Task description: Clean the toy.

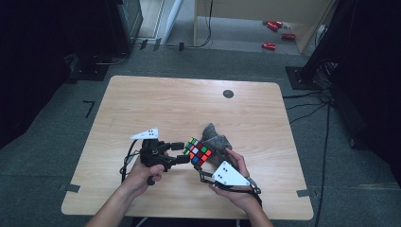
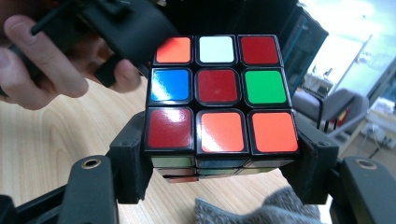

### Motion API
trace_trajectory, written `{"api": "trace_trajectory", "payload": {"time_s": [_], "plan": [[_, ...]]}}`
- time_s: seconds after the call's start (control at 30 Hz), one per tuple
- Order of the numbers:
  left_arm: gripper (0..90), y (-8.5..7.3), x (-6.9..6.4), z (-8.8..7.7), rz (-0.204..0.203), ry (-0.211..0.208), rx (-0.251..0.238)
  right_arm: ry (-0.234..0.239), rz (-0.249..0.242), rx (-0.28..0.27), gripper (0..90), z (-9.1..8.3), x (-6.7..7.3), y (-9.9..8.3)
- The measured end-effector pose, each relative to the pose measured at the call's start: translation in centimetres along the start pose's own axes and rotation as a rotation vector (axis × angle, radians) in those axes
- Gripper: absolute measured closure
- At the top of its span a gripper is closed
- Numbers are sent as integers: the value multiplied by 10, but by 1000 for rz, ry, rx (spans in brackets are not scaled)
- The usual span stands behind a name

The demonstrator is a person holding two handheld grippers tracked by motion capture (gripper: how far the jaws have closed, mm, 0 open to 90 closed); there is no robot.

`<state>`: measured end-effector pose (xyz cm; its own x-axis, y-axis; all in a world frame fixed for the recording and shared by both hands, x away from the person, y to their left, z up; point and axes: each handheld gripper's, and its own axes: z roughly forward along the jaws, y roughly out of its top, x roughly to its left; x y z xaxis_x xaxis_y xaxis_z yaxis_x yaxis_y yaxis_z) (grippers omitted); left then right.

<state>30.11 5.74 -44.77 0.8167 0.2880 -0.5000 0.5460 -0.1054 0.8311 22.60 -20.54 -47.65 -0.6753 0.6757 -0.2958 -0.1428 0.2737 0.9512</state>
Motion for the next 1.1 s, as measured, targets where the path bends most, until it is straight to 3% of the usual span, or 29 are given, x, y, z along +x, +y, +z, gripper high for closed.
{"api": "trace_trajectory", "payload": {"time_s": [0.07,0.1,0.17,0.27,0.33,0.37,0.47,0.6,0.67,0.9,0.97,1.1], "plan": [[154,-2,-1,-4,95,67,-32,-4,43,-2,347,-2,-5,0],[129,-3,-1,-5,116,81,-38,-4,67,-1,347,-3,-8,0],[119,-6,-2,-4,173,127,-28,0,93,-2,347,-5,-11,1],[109,-11,-5,0,265,159,-5,14,131,4,347,-5,-13,3],[109,-15,-9,4,333,229,-3,20,166,10,347,-5,-14,5],[109,-16,-10,5,362,233,-5,20,185,14,347,-5,-14,6],[109,-20,-14,8,416,250,-8,16,258,25,346,-6,-15,11],[116,-26,-21,13,513,290,-34,20,284,31,346,-5,-14,13],[144,-27,-23,17,540,331,-35,22,300,38,346,-4,-12,14],[132,-31,-28,21,620,344,-46,14,415,57,346,-2,-7,23],[134,-33,-31,24,654,365,-51,16,464,57,346,-2,-7,24],[140,-39,-34,30,732,410,-70,23,514,75,347,-1,-6,25]]}}
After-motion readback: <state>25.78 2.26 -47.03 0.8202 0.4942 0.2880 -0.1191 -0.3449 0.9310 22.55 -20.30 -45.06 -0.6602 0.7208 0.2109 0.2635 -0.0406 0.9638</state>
